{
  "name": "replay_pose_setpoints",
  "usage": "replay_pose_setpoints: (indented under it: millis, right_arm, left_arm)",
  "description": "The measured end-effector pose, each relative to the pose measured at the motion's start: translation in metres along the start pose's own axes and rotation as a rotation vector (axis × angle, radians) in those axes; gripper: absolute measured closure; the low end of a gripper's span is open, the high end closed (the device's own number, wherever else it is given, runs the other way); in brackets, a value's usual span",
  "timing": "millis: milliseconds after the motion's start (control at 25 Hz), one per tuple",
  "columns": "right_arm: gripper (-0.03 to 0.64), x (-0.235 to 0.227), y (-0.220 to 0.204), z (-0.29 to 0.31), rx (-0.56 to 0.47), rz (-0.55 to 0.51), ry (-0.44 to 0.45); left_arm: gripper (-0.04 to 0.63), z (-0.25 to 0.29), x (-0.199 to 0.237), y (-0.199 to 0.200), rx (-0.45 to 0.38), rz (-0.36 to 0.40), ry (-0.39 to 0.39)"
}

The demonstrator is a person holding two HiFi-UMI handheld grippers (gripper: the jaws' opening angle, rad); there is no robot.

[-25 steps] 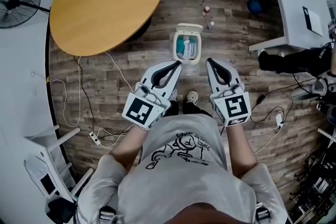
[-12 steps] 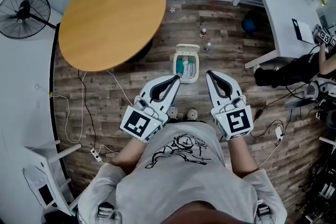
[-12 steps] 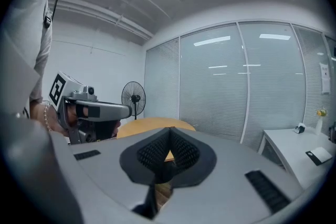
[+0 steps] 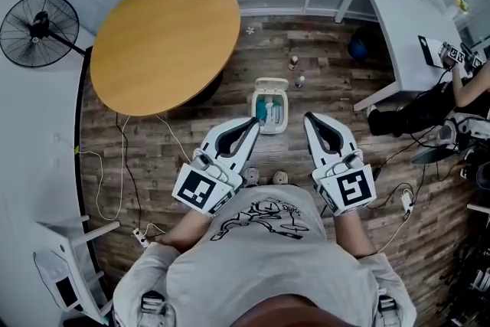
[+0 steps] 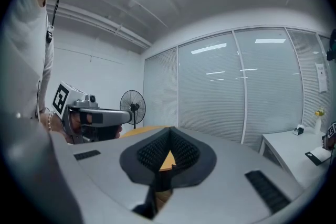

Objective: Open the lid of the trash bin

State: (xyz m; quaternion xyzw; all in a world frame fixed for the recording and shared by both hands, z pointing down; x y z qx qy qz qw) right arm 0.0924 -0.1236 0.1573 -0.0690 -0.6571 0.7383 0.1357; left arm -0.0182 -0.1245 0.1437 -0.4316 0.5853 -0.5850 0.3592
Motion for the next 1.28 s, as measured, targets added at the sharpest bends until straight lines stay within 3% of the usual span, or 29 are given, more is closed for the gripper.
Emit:
replay_pose_setpoints:
  millis: [1280]
  right_arm:
    - [0.612, -0.006, 0.018, 0.001, -0.03, -0.009, -0.021]
  left_arm:
    - [0.575, 0.019, 0.001, 0.01, -0.04, 0.003, -0.034]
Point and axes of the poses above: the fingertips, and each gripper's own axes: z forward along the fingers, x to its left, y out of its top, the point moved 1 cm from there along -z, backward along the fingers, and after that the axes turned 15 degrees about -y, right-handed, at the moved point
